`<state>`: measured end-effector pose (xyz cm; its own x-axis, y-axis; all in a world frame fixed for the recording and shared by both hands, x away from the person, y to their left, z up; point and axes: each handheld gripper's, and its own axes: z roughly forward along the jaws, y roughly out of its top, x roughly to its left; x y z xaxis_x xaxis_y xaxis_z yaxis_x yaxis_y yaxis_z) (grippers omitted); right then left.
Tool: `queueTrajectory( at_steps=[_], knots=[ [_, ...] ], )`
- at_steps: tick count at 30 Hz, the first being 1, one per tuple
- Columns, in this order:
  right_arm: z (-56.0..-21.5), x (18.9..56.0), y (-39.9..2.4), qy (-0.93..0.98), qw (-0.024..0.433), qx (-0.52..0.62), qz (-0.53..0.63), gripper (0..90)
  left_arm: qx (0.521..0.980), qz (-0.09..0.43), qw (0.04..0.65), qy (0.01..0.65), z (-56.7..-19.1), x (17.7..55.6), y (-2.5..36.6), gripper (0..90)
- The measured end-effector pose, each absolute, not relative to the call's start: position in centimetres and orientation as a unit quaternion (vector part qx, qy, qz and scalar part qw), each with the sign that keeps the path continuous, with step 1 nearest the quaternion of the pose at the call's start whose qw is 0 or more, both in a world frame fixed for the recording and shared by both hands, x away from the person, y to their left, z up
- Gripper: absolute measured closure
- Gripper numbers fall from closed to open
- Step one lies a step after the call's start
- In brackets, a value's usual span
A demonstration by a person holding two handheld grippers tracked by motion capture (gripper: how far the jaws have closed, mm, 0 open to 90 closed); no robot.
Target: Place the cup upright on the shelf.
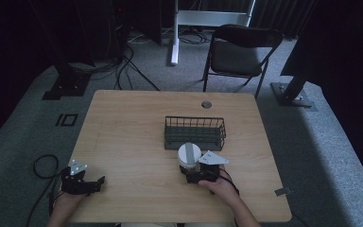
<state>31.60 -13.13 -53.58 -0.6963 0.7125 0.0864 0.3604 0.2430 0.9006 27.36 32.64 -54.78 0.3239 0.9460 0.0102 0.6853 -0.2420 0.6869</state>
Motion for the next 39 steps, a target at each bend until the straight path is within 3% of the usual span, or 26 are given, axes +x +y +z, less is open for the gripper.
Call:
queueTrajectory(
  at_steps=[17,26,39],
  knots=[
    [-53.7,32.0,-12.3,0.759,0.180,0.361,0.511,11.7,0.757,0.219,0.298,0.539,-54.8,27.4,32.6,0.6],
    [-53.5,31.9,-11.9,0.766,0.198,0.356,0.497,17.5,0.757,0.219,0.298,0.539,-54.8,27.4,32.6,0.6],
    [-53.2,31.6,-12.2,0.765,0.185,0.359,0.502,17.8,0.757,0.219,0.298,0.539,-54.8,27.4,32.6,0.5]
  ],
)
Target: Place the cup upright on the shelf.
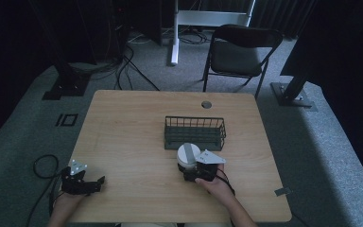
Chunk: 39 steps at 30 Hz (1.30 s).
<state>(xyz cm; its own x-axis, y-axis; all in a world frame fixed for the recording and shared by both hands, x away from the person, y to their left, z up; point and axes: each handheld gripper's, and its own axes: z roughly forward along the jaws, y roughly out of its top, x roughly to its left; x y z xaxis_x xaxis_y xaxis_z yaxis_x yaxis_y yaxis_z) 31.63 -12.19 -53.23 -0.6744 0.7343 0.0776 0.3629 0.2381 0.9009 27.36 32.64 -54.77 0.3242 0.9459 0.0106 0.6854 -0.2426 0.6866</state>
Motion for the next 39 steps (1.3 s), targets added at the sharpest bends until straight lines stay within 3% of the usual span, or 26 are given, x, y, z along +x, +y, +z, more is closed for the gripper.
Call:
queueTrajectory(
  at_steps=[18,39],
  knots=[
    [-50.7,31.6,-12.5,0.756,0.194,0.353,0.516,17.8,0.757,0.219,0.298,0.539,-54.8,27.4,32.6,0.5],
    [-44.5,33.6,-12.7,0.729,0.235,0.351,0.540,17.8,0.757,0.219,0.298,0.539,-54.8,27.4,32.6,0.6]
  ],
)
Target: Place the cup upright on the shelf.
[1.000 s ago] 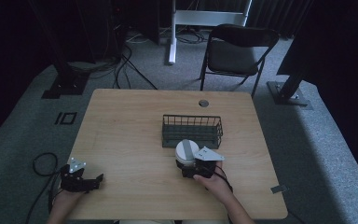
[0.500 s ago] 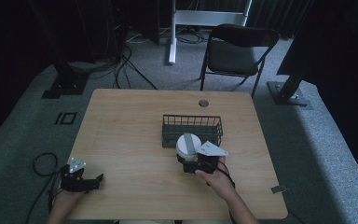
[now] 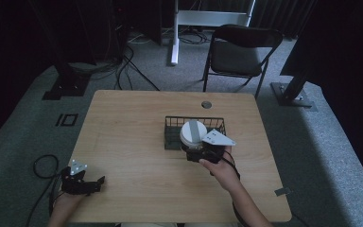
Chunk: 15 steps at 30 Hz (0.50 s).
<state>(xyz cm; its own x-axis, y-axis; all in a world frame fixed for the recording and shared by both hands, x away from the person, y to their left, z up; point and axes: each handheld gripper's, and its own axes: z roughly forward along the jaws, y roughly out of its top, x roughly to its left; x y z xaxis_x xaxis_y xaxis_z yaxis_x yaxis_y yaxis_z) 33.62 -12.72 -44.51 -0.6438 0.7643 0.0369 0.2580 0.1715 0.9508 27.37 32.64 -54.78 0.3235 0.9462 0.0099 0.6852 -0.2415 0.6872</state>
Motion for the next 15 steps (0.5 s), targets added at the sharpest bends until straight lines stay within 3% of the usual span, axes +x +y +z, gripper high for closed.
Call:
queueTrajectory(
  at_steps=[15],
  knots=[
    [-42.4,37.1,-13.0,0.697,0.260,0.390,0.543,17.9,0.757,0.219,0.298,0.539,-54.8,27.4,32.6,0.5]
  ],
)
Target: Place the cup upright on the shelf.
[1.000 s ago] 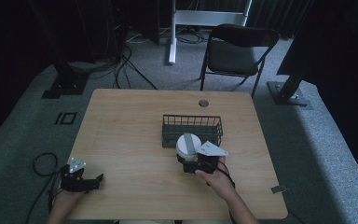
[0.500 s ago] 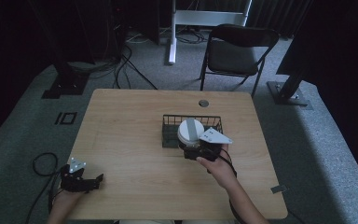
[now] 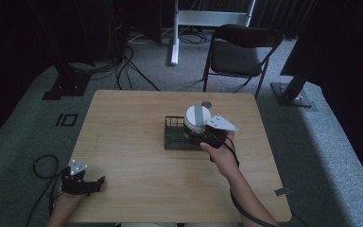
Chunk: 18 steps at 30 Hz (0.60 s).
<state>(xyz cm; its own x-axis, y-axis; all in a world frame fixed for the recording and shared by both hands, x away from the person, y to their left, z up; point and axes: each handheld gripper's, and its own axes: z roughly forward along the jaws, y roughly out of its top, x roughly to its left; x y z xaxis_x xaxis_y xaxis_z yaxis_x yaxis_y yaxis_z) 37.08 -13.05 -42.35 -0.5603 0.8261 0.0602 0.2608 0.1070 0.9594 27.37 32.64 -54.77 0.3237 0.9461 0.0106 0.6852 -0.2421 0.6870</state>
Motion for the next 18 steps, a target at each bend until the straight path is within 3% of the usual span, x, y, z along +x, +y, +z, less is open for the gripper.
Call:
queueTrajectory(
  at_steps=[18],
  knots=[
    [-43.3,40.2,-13.1,0.678,0.291,0.456,0.498,17.9,0.757,0.219,0.298,0.539,-54.8,27.4,32.6,0.5]
  ],
)
